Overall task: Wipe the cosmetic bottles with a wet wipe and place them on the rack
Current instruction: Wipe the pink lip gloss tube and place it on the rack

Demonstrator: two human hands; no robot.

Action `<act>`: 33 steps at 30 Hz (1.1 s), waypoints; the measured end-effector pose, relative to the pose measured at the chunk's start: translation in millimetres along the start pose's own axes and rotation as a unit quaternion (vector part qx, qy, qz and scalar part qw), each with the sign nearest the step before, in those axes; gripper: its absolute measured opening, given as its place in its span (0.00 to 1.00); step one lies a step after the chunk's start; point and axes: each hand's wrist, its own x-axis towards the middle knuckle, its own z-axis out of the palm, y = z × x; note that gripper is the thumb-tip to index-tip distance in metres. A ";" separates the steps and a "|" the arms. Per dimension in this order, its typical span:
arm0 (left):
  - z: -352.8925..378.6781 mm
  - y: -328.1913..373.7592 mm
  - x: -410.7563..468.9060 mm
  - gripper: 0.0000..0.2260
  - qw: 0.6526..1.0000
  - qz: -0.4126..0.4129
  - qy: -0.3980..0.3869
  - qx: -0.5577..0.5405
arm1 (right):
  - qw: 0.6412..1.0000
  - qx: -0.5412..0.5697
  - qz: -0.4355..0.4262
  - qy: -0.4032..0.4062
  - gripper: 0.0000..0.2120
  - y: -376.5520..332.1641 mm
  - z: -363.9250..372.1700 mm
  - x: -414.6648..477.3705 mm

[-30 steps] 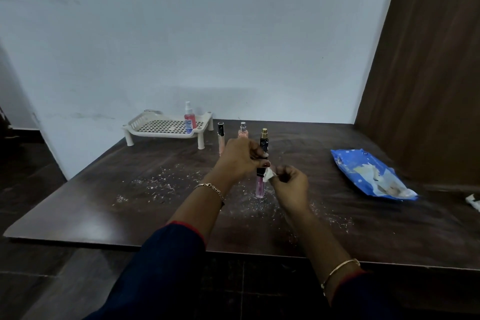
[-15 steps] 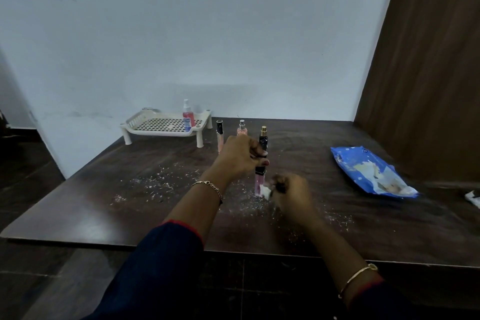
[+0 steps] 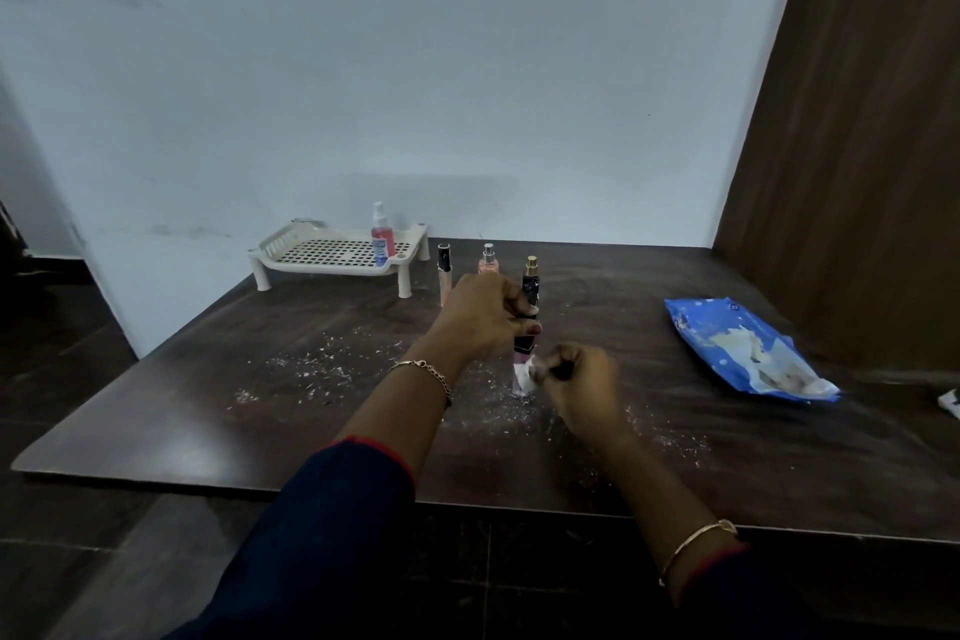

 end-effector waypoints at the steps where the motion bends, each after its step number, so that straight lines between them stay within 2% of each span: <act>1: -0.6 0.4 0.1 0.07 1.000 0.000 -0.001 0.000 | 1.000 -0.012 0.007 -0.009 0.14 1.8 0.7 -2.9; 4: -0.5 1.1 0.4 0.07 1.000 -0.003 -0.006 -0.003 | 0.999 -0.030 0.021 -0.016 0.12 -1.0 0.6 -2.2; 8: 0.0 0.9 0.9 0.08 1.000 -0.001 -0.002 0.006 | 0.999 0.024 0.015 0.027 0.07 -7.9 -1.1 6.7; 14: -0.8 1.2 0.6 0.08 1.000 0.000 -0.007 0.001 | 0.999 0.016 0.036 -0.004 0.14 4.4 2.9 -7.6; 20: -2.2 2.1 0.7 0.09 1.000 0.007 -0.007 0.009 | 0.994 0.092 0.015 0.065 0.12 -9.5 3.6 4.8; 25: -1.6 0.9 1.2 0.08 1.000 0.007 -0.008 0.013 | 0.997 0.065 0.036 0.031 0.14 0.7 5.4 -5.2; 28: -1.4 0.5 1.8 0.08 1.000 0.008 -0.009 0.014 | 0.997 0.060 0.030 0.047 0.13 -1.0 4.5 0.0; 33: -1.9 0.5 2.4 0.08 1.000 0.008 -0.008 0.008 | 0.996 0.069 0.012 0.059 0.03 1.1 6.3 2.8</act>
